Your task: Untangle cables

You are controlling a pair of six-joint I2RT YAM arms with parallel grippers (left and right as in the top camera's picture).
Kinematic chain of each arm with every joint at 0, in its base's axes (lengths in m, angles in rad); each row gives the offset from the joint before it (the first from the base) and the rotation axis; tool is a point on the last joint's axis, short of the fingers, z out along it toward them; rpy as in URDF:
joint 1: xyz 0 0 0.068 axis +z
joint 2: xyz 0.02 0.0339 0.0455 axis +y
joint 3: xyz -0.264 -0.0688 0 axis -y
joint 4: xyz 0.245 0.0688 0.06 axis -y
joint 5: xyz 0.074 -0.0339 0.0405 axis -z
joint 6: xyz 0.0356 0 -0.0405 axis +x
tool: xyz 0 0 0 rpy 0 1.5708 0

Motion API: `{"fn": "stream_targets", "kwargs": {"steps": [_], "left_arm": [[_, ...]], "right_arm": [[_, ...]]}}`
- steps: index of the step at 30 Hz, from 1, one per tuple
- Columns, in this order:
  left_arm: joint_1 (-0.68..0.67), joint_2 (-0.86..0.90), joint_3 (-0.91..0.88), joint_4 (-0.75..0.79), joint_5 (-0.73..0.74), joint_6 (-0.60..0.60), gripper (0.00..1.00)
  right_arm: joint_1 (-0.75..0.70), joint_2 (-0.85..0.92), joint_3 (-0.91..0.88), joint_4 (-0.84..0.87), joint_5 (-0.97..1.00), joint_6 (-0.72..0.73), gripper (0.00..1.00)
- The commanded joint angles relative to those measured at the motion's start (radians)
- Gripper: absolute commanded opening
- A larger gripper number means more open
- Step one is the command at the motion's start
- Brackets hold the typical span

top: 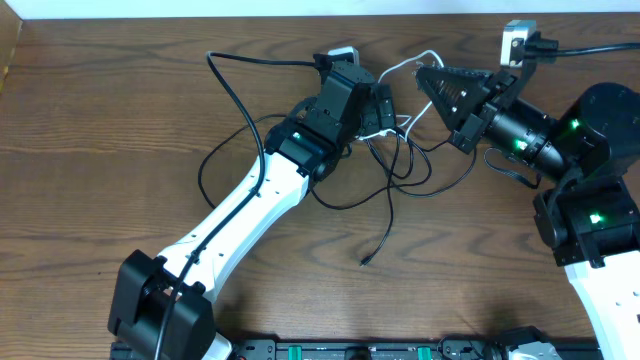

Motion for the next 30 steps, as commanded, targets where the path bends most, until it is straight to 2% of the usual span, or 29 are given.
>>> {"fn": "stream_targets", "kwargs": {"steps": [1,5,11,13,20,30], "left_arm": [[0.004,0.002,0.018,-0.015,-0.028,0.037,0.98],[0.005,0.002,0.018,-0.068,-0.052,0.14,0.98],[0.032,0.002,0.018,-0.257,-0.312,0.141,0.98],[0.06,0.002,0.018,-0.305,-0.339,0.141,0.98],[0.213,0.002,0.018,-0.423,-0.318,0.141,1.0],[0.345,0.002,0.018,-0.446,-0.047,0.141,0.93]], "right_arm": [[-0.006,-0.021,0.028,0.014,-0.01,0.016,0.01],[-0.014,-0.022,0.028,0.03,0.002,0.016,0.01],[-0.104,-0.021,0.028,0.014,0.016,0.007,0.01],[-0.142,-0.021,0.028,-0.001,0.016,-0.001,0.01],[-0.282,-0.021,0.028,-0.093,0.016,-0.037,0.01],[-0.337,-0.021,0.028,-0.129,0.015,-0.052,0.01]]}}
